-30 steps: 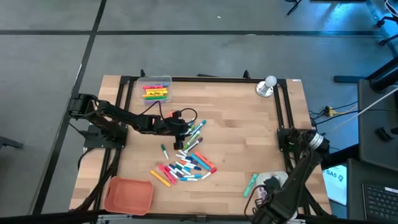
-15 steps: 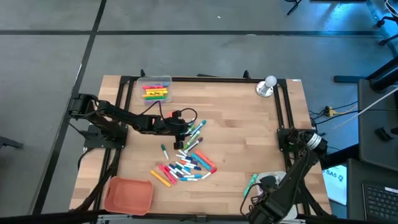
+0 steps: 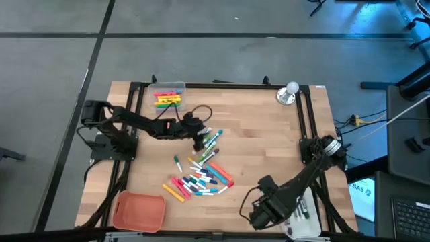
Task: Pick & Place Markers
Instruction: Put the middle center pitch blue pen into the white bin
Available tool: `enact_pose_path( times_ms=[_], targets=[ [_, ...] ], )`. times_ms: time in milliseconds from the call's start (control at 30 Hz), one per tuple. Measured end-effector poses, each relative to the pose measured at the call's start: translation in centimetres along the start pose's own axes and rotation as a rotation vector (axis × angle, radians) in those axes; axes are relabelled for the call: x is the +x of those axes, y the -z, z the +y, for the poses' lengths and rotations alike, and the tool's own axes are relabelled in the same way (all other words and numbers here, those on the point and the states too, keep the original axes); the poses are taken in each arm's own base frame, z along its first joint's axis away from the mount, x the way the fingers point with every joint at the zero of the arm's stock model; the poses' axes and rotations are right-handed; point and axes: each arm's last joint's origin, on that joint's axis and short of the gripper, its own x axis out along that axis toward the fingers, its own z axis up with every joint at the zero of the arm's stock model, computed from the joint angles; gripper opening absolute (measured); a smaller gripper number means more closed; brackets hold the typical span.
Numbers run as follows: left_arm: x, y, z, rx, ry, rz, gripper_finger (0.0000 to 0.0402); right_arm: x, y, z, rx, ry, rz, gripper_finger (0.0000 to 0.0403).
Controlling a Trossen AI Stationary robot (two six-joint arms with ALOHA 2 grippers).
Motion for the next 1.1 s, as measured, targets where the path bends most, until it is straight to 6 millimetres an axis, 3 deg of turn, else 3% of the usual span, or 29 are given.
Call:
enact_pose_path(
  times_ms=[400,700,900,1100],
  targets=[
    [3.8,3.0,-0.4,-0.019,-0.007,0.065,0.0161,0.0,-0.3,0.1,0.023,-0.028,-0.098,0.0243],
    [4.3,3.3,-0.2,0.017,-0.009,0.08,0.0077,-0.1,-1.2,0.3,0.033,-0.048,-0.186,0.0243],
    [4.3,3.5,-0.2,0.029,-0.017,0.087,0.0027,-0.3,-4.2,0.8,-0.01,-0.058,-0.39,0.0243],
    [4.1,3.3,-0.3,0.028,-0.003,0.075,0.0016,-0.3,-8.7,1.1,-0.07,-0.001,-0.467,0.0243]
  ],
)
